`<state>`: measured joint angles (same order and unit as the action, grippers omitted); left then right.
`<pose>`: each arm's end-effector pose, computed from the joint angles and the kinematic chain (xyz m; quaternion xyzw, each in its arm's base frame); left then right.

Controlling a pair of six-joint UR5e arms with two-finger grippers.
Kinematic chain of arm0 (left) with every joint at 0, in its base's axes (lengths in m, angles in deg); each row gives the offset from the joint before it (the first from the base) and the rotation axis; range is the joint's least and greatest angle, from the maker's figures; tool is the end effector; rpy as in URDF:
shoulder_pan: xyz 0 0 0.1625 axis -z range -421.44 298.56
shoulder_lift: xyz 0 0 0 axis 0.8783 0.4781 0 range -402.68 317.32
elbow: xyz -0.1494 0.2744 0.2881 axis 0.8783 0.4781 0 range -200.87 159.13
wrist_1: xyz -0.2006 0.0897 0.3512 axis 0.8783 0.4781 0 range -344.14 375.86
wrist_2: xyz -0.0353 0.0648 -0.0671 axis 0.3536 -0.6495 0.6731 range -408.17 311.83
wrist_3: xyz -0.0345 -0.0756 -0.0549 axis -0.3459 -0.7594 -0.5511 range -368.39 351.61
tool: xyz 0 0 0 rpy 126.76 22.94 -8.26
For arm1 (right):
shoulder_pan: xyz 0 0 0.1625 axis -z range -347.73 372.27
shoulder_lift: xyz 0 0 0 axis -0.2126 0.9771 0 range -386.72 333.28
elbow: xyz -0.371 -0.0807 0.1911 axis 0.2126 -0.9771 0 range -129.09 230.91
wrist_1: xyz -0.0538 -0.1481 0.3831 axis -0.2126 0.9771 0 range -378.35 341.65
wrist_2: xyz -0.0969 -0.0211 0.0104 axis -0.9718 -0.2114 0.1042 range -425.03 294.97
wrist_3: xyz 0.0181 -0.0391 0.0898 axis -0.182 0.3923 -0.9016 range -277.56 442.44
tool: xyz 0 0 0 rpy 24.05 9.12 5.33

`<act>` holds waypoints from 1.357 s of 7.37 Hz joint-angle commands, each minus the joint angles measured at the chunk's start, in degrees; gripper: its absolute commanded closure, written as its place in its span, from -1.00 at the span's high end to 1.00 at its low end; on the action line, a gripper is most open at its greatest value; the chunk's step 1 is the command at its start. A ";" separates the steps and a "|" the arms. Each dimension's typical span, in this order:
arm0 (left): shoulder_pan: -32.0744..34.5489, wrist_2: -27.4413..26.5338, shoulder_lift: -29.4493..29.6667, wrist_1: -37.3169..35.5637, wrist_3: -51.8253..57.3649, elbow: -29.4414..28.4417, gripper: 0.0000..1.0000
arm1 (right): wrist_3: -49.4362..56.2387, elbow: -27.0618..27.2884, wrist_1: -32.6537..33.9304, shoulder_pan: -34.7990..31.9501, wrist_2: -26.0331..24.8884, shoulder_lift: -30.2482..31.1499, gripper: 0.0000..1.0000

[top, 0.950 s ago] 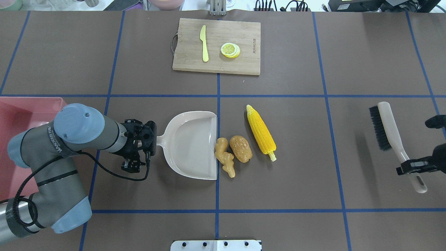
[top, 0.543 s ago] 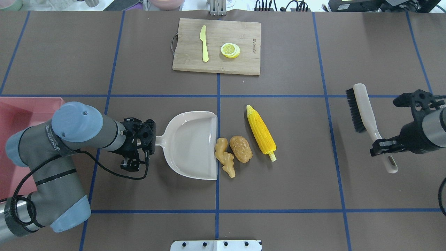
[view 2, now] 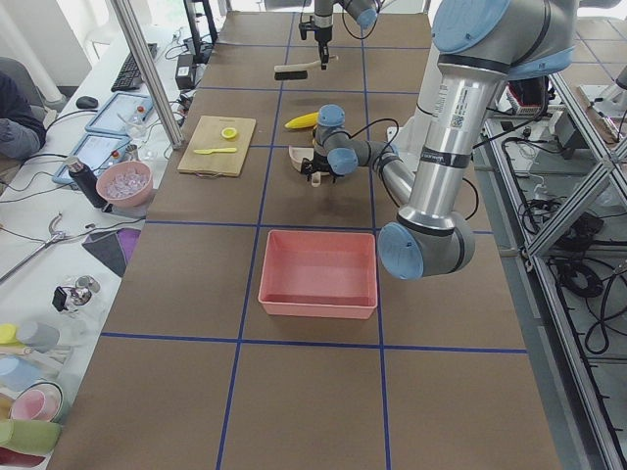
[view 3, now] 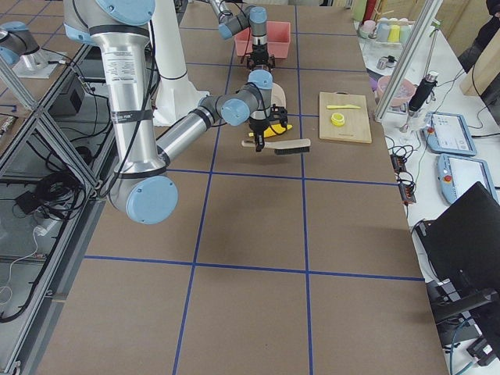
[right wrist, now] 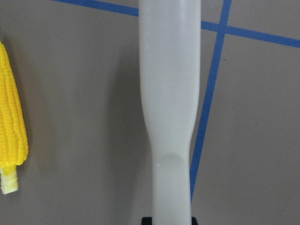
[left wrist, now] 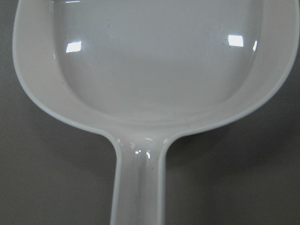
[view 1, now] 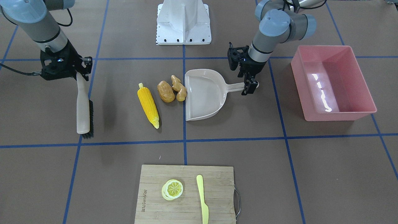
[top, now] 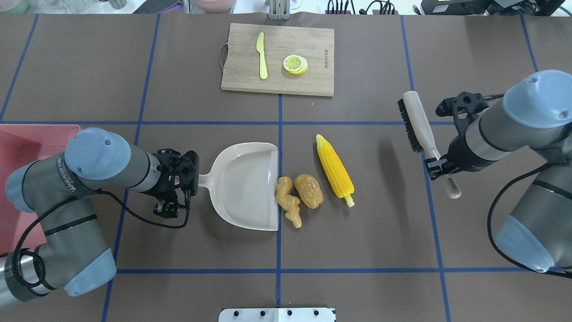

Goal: Sweep and dump trash into bin
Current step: 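Carry the brush with the right gripper toward the corn and potatoes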

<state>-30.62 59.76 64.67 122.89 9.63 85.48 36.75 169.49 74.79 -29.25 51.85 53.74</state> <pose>0.4537 -0.3903 0.3332 0.3467 0.2806 0.6090 0.6559 -0.3246 -0.4053 0.3552 0.0367 -0.3651 -0.0924 0.9257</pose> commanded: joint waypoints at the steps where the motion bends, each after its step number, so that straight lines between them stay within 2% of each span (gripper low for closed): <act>1: 1.34 1.65 0.40 -3.82 0.00 0.69 0.94 | -0.89 -4.30 1.95 3.54 -1.83 -5.73 -1.00; 3: 1.61 3.06 0.40 -3.93 0.09 0.78 0.94 | -2.30 -6.51 2.04 5.04 -2.01 -8.20 -1.00; 6: 2.92 6.40 0.75 -4.80 1.22 0.78 0.94 | -8.97 -5.91 2.04 9.43 -2.18 -9.35 -1.00; 8: 3.37 6.32 1.54 -5.78 2.19 0.87 0.94 | -13.44 -5.20 1.96 12.14 -2.70 -9.18 -1.00; 10: 3.46 6.23 2.94 -6.13 3.94 -0.79 0.94 | -13.64 -5.99 1.87 14.62 -4.38 -9.52 -1.00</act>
<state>-27.22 66.04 66.69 117.04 12.21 85.87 23.60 163.84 76.74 -15.99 48.20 44.50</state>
